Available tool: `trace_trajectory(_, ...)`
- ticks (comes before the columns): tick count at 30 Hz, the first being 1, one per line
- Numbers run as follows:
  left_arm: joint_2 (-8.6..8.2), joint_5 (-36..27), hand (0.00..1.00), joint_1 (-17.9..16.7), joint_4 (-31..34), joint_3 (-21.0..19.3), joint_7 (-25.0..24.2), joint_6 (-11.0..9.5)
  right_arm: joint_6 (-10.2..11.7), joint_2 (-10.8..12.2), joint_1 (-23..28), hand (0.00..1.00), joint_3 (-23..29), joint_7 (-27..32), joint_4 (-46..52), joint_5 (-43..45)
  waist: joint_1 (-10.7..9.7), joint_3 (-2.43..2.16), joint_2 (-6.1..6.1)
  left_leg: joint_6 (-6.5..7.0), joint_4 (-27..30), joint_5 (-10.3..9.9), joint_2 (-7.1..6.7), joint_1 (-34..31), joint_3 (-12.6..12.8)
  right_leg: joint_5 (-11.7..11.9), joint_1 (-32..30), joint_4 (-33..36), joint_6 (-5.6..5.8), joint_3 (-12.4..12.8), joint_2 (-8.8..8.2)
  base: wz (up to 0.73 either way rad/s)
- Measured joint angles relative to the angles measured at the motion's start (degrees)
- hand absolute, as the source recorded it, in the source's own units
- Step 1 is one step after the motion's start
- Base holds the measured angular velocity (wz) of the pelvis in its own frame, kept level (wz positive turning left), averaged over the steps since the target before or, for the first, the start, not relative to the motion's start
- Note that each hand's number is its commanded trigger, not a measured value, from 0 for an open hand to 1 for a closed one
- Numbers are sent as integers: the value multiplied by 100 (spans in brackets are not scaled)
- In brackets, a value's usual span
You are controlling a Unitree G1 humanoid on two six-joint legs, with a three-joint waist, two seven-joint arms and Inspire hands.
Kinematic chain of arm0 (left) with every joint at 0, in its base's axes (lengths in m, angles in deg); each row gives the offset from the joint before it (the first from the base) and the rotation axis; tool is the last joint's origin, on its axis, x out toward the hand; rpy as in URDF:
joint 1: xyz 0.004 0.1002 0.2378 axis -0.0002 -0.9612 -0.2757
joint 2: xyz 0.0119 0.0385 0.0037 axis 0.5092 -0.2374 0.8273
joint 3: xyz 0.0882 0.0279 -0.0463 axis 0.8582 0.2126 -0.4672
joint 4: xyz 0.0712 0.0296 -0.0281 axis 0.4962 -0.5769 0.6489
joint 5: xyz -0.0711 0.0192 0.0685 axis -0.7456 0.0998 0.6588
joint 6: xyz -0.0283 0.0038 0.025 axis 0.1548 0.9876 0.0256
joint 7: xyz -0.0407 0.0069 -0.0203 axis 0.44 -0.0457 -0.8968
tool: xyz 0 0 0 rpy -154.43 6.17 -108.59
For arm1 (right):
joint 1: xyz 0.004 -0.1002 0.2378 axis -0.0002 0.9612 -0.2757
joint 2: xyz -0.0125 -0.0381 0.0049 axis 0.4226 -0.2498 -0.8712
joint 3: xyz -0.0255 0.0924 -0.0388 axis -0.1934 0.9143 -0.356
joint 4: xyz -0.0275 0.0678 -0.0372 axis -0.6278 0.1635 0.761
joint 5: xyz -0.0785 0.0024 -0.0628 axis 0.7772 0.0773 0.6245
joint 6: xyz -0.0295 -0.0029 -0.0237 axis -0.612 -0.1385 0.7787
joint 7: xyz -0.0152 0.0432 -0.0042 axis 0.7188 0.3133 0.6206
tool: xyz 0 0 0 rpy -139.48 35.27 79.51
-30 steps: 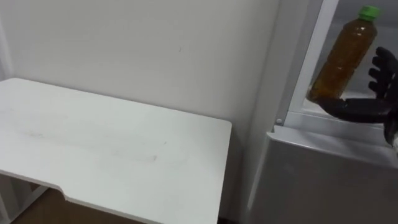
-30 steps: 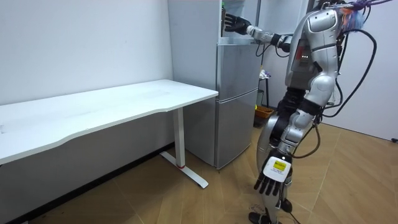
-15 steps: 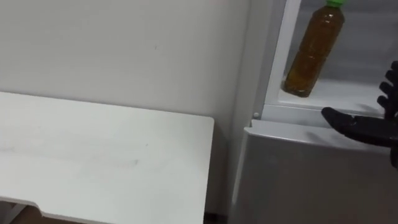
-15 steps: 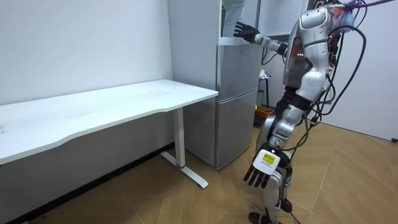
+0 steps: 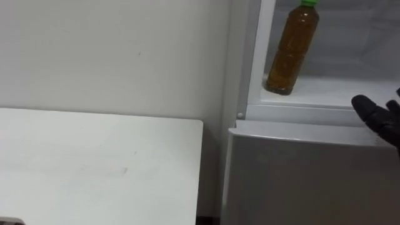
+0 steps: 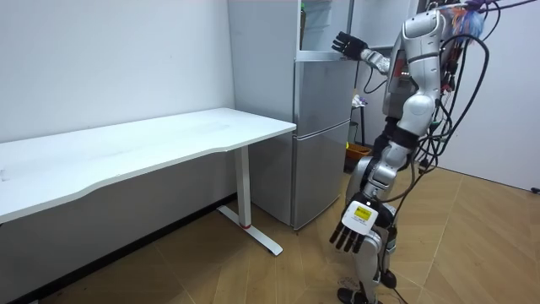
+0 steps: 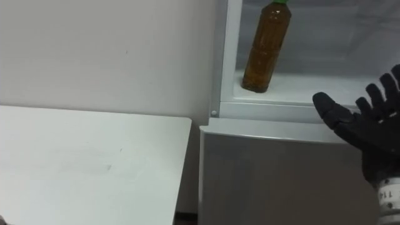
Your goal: Put the bottle in the upper fridge
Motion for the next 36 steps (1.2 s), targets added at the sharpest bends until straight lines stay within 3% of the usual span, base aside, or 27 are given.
trace_trajectory(4, -23, 9, 0, 8, 10, 49, 31, -53, 78, 264, 429, 0, -191, -871, 5, -1123, 72, 14, 3, 8, 55, -28, -3, -48, 12, -18, -37, -14, -8, 19, -4, 2)
trace_trajectory(7, -24, 14, 0, -3, 10, 139, 18, -62, 77, 512, 717, 0, -431, -1404, 12, -1357, 98, 3, 49, 20, 144, -57, 0, -124, 17, -25, -78, 6, 0, 19, 4, 0)
trace_trajectory(12, -39, 271, 0, 63, -25, 233, -151, -108, 114, 827, 790, 0, -645, -2214, 0, -1408, 98, -5, 178, 29, 142, -62, 1, -178, 28, -26, -230, 89, 5, 54, 4, -4)
trace_trajectory(17, -91, 290, 0, 139, -35, 250, -197, -106, 70, 991, 1159, 0, -831, -3019, -183, -1359, 92, 4, 246, 32, 128, -72, -2, -227, 26, -29, -249, 75, 8, 74, 10, 0)
trace_trajectory(27, -93, 287, 0, 161, -44, 335, -188, -109, 13, 1000, 1234, 0, -831, -3568, -378, -1490, 53, -15, 270, 34, 124, -74, -25, -166, 141, -33, -245, 57, 13, 163, 24, -4)
trace_trajectory(36, -91, 241, 0, 116, -43, 322, 33, -120, 22, 1107, 1385, 0, -358, -3416, -776, -1624, -64, -8, 194, 33, 79, -80, -25, -20, 145, -33, -119, -9, 19, 174, 11, 0)
